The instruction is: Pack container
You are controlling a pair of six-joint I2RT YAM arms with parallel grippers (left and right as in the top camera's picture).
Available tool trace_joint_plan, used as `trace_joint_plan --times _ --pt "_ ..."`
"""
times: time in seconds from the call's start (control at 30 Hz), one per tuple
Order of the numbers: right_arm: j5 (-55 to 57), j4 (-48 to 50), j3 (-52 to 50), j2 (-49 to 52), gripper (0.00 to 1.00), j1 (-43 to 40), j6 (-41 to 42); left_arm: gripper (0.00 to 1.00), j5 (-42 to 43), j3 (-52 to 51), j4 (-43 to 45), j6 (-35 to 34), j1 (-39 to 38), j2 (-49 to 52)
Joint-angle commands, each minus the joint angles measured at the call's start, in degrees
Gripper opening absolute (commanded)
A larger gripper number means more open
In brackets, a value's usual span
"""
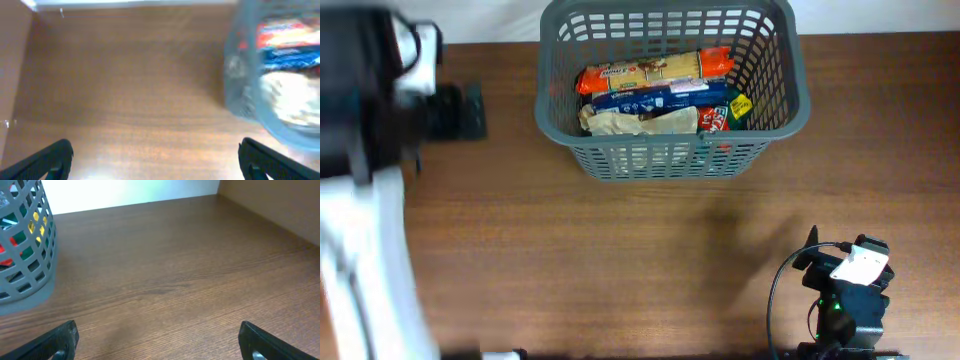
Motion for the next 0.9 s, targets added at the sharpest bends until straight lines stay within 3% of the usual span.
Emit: trace_joint_plan --times 0.0,0.17,0.3,0.53,0.87 --pt "0.94 0.15 -0.5 -0.63 0.99 0.2 0.07 0.99 0.63 -17.57 10.54 0.68 -1.36 -16.74" --pt "0.94 0.15 -0.5 -0.63 0.99 0.2 0.07 0.99 1.09 -48.22 41.13 0.68 -4.24 -39.41" --pt "0.94 0.15 -0.5 -0.63 0.99 0.2 0.07 0.99 1.99 -69.68 56.15 0.68 -5.33 -55.56" --pt "0.94 0.15 -0.5 -0.63 0.99 0.2 0.07 0.99 2.97 -95.14 64.87 0.68 -5.33 -74.42" --pt "0.94 0.13 -0.5 -0.63 0.99 0.2 0.07 0.99 2.95 -112.26 70.16 0.7 -5.33 -85.9"
